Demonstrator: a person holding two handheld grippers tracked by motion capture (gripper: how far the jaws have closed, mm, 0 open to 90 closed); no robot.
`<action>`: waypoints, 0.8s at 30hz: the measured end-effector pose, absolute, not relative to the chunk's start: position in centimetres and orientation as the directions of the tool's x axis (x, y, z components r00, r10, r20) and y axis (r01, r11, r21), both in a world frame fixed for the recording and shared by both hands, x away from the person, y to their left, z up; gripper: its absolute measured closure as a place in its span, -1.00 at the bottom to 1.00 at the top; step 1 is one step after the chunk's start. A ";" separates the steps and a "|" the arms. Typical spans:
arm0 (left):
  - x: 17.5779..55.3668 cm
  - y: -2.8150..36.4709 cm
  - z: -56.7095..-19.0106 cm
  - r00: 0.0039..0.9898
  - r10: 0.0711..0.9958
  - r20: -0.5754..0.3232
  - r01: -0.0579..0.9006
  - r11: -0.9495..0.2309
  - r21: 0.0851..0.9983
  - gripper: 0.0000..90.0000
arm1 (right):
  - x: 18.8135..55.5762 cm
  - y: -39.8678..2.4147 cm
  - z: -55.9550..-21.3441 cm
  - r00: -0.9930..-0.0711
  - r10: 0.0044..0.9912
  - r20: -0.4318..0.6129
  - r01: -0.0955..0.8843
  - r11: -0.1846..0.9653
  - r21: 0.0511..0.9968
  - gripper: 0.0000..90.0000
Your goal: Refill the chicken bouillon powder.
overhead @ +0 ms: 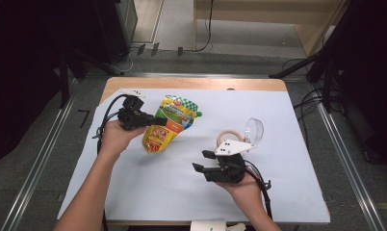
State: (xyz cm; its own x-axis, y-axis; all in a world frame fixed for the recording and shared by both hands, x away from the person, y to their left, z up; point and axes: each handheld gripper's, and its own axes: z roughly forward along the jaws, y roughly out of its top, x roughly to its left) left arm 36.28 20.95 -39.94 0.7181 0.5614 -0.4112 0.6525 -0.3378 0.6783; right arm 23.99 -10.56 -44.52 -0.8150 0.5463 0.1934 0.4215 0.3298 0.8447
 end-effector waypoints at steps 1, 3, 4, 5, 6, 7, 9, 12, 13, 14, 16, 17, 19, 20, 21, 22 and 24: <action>36.2 21.1 -39.9 0.717 0.563 -0.412 0.653 -0.335 0.679 0.99 | 24.0 -10.5 -44.5 -0.815 0.546 0.192 0.421 0.332 0.844 0.02; 35.9 21.4 -40.0 0.717 0.564 -0.409 0.650 -0.331 0.684 0.99 | 24.0 -10.5 -44.4 -0.817 0.544 0.188 0.418 0.336 0.844 0.02; 35.8 21.6 -40.0 0.715 0.566 -0.410 0.651 -0.326 0.685 0.99 | 23.9 -10.5 -44.4 -0.819 0.543 0.185 0.416 0.340 0.843 0.02; 35.7 21.8 -40.0 0.714 0.566 -0.411 0.652 -0.323 0.686 0.98 | 23.9 -10.5 -44.4 -0.822 0.541 0.177 0.409 0.344 0.845 0.02; 35.6 22.0 -40.0 0.711 0.569 -0.413 0.655 -0.322 0.683 0.98 | 23.9 -10.5 -44.4 -0.823 0.542 0.173 0.406 0.347 0.845 0.02; 35.5 22.2 -40.0 0.711 0.571 -0.410 0.653 -0.320 0.686 0.98 | 23.9 -10.5 -44.3 -0.822 0.543 0.171 0.406 0.349 0.845 0.02; 35.3 22.6 -40.0 0.712 0.572 -0.407 0.651 -0.319 0.689 0.98 | 23.9 -10.5 -44.3 -0.823 0.542 0.172 0.407 0.350 0.844 0.02; 35.0 23.1 -40.2 0.710 0.568 -0.417 0.653 -0.311 0.690 0.98 | 24.0 -10.5 -44.3 -0.823 0.541 0.175 0.409 0.348 0.843 0.02; 34.9 23.2 -40.2 0.711 0.567 -0.416 0.653 -0.311 0.691 0.98 | 24.0 -10.5 -44.3 -0.821 0.543 0.176 0.411 0.348 0.842 0.03; 34.8 23.3 -40.2 0.710 0.567 -0.417 0.653 -0.309 0.692 0.98 | 24.0 -10.4 -44.3 -0.824 0.540 0.172 0.406 0.351 0.844 0.03; 34.7 23.6 -40.3 0.710 0.568 -0.415 0.651 -0.307 0.694 0.97 | 24.0 -10.4 -44.3 -0.825 0.539 0.171 0.405 0.351 0.844 0.03; 34.6 23.8 -40.3 0.702 0.571 -0.426 0.661 -0.299 0.688 0.97 | 24.0 -10.4 -44.3 -0.826 0.538 0.169 0.402 0.352 0.845 0.03; 34.5 24.0 -40.3 0.701 0.578 -0.418 0.659 -0.301 0.689 0.97 | 24.1 -10.4 -44.3 -0.826 0.539 0.165 0.401 0.355 0.845 0.03; 34.4 24.1 -40.2 0.700 0.578 -0.420 0.661 -0.300 0.688 0.96 | 24.1 -10.4 -44.3 -0.825 0.540 0.165 0.402 0.355 0.844 0.03; 34.4 24.2 -40.2 0.700 0.578 -0.419 0.660 -0.300 0.689 0.96 | 24.2 -10.4 -44.3 -0.824 0.542 0.166 0.403 0.354 0.844 0.03; 34.3 24.3 -40.2 0.703 0.577 -0.416 0.658 -0.304 0.689 0.96 | 24.2 -10.4 -44.3 -0.823 0.543 0.166 0.404 0.354 0.843 0.03; 34.2 24.5 -40.2 0.707 0.577 -0.409 0.653 -0.310 0.691 0.96 | 24.3 -10.4 -44.4 -0.823 0.543 0.165 0.404 0.355 0.843 0.03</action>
